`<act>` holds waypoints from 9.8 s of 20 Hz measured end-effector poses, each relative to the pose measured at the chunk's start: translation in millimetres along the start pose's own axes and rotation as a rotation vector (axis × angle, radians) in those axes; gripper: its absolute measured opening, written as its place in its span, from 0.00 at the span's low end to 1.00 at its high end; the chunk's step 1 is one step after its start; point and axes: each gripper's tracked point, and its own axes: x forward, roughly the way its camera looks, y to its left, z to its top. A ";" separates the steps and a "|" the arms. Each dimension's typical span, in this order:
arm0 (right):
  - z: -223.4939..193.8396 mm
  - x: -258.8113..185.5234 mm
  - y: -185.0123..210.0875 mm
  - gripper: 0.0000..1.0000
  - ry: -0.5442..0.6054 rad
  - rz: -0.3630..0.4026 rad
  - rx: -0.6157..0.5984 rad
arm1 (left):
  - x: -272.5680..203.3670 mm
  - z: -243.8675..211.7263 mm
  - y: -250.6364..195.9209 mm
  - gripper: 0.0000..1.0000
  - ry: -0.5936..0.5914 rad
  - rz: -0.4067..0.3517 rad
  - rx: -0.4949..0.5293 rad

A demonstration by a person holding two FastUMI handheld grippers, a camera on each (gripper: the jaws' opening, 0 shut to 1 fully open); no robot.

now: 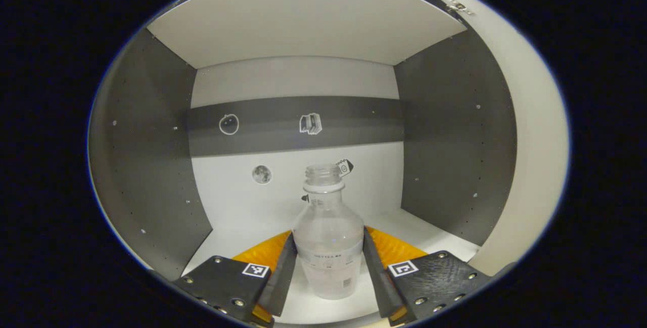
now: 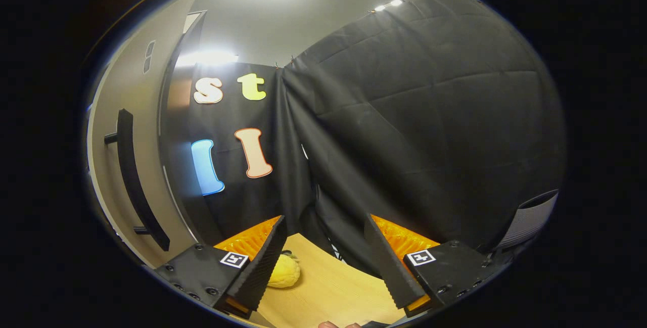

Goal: Grasp the bottle in the cabinet with the left hand and place it on the coaster, then close the right door with the right hand and the left door with the left hand.

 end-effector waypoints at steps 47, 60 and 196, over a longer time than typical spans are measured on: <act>-65.4 -126.0 28.3 0.98 0.266 0.018 -0.095 | -335.0 -349.7 -109.2 0.70 0.197 -0.359 -0.002; -80.3 -134.4 16.7 0.98 0.305 -0.030 -0.018 | -344.1 -353.6 -108.0 0.87 0.236 -0.370 -0.011; -96.5 -141.5 172.0 0.92 0.188 0.409 -0.089 | -318.3 54.4 186.5 1.00 -0.145 0.080 0.032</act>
